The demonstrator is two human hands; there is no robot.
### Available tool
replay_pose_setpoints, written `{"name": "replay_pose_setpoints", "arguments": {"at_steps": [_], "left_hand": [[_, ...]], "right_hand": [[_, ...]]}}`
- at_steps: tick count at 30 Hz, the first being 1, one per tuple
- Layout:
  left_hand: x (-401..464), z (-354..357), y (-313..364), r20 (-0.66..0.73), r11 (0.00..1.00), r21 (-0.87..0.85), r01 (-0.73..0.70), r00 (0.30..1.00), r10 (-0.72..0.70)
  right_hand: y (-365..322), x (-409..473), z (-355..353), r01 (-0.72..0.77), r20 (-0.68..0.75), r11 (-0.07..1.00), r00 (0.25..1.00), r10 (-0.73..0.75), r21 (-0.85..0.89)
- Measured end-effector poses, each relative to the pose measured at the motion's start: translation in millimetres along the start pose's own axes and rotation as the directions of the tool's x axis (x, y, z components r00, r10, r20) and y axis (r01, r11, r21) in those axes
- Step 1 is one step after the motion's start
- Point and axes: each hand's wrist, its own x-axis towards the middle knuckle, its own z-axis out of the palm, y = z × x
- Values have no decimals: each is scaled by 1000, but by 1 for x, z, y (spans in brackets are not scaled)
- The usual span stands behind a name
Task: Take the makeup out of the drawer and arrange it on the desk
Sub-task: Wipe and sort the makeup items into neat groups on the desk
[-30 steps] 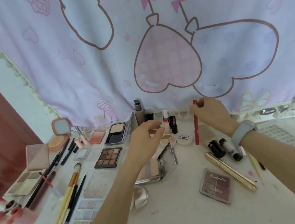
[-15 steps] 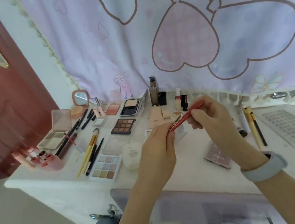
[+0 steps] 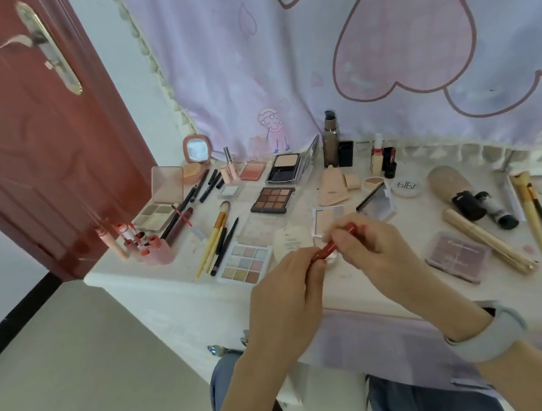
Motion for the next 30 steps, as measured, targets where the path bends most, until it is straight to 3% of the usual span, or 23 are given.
{"name": "replay_pose_setpoints", "arguments": {"at_steps": [4, 6, 12, 15, 18, 20, 23, 27, 30], "left_hand": [[2, 6, 4, -28, 985, -174, 14, 999, -20], [2, 9, 3, -59, 988, -151, -11, 998, 2], [0, 10, -3, -30, 998, -37, -41, 999, 40], [4, 11, 2, 0, 969, -245, -3, 1000, 3], [10, 6, 11, 25, 747, -645, 160, 982, -188], [14, 3, 9, -5, 595, -780, 192, 950, -313], [15, -2, -2, 7, 420, -880, 221, 892, -453], [17, -1, -9, 91, 152, -970, 190, 862, -499], [17, 0, -13, 92, 70, -988, 141, 877, -471]], "right_hand": [[2, -5, 4, -21, -56, 995, 998, 26, 99], [3, -6, 1, -26, -107, 990, 993, 41, 142], [7, -8, -9, 16, -122, 1000, 992, -16, -4], [6, -8, -8, 41, -126, 999, 991, -37, 33], [9, -13, 0, 11, -167, 997, 986, 3, 82], [17, -20, 5, -87, -162, 996, 983, 83, -15], [25, -25, 4, -176, -98, 972, 982, 162, -156], [22, -19, 0, -154, 111, 986, 981, 160, -67], [23, -15, -2, -133, 115, 991, 985, 129, 25]]}}
